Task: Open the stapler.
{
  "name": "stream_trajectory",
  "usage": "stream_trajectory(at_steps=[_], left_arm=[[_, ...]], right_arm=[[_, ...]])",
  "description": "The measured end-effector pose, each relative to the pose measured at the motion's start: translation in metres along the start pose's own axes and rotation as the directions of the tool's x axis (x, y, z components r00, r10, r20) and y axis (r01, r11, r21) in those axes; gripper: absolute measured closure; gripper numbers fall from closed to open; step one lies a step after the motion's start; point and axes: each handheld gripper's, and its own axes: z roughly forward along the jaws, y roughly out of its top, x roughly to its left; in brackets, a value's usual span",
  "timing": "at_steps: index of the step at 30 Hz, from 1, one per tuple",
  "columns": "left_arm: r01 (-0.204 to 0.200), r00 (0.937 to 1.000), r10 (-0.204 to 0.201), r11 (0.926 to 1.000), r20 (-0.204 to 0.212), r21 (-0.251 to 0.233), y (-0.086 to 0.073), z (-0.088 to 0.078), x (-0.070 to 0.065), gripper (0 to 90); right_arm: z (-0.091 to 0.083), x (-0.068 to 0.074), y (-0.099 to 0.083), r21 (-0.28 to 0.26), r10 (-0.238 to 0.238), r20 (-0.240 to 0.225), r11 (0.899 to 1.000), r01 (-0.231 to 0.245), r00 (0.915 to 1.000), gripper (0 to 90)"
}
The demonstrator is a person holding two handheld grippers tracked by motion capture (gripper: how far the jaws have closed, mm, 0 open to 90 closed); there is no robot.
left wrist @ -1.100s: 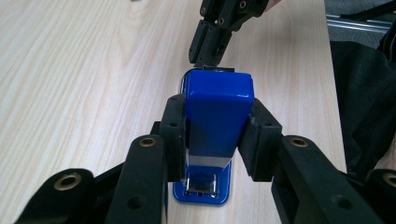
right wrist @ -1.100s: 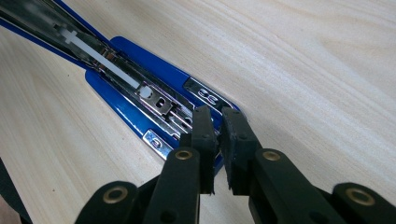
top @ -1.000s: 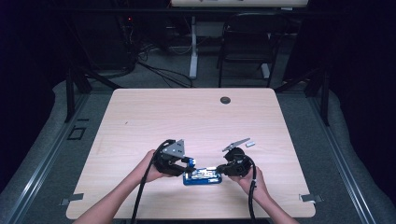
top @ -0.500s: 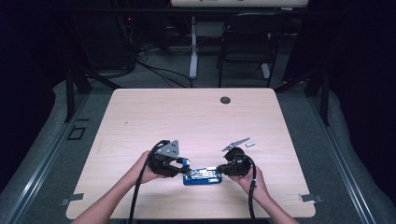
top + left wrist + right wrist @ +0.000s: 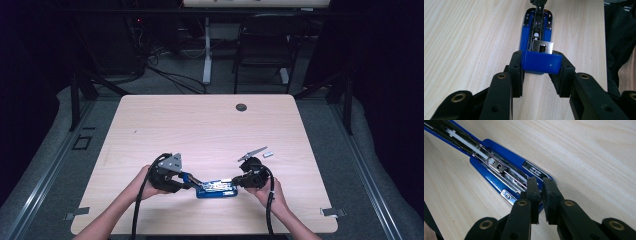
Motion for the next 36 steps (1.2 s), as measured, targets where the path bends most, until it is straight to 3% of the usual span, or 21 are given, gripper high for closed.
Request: stream_trajectory(at_steps=[13,19,21,29,33,36], left_arm=[[0.015,0.9999,-0.015,0.9999,0.002,0.005,-0.006,0.000,0.000,65.4],[0.017,0.9998,-0.017,0.9998,0.010,0.008,-0.008,-0.002,0.002,65.4],[0.012,0.9999,-0.013,0.9998,0.010,0.017,-0.009,-0.002,0.002,65.6],[0.003,1.0000,-0.004,0.9997,0.006,0.024,-0.007,-0.003,0.002,65.7],[0.004,1.0000,-0.004,0.9998,0.003,0.019,-0.007,-0.002,0.002,65.8],[0.004,1.0000,-0.004,0.9996,0.007,0.028,-0.006,-0.003,0.002,65.8]], right_arm=[[-0.001,0.001,0.003,0.023,-0.002,0.008,1.000,0.002,1.0000,84.7],[-0.003,0.003,0.006,0.005,-0.015,-0.004,1.000,0.015,0.9999,80.9],[-0.006,0.004,0.009,0.003,-0.041,0.003,0.999,0.041,0.9991,80.1],[-0.009,0.012,0.013,-0.024,-0.073,0.019,0.997,0.074,0.9971,77.1],[-0.014,0.026,0.018,-0.056,-0.117,-0.008,0.992,0.117,0.9931,78.9],[-0.009,0.042,0.027,-0.063,-0.184,-0.054,0.982,0.181,0.9815,82.2]])
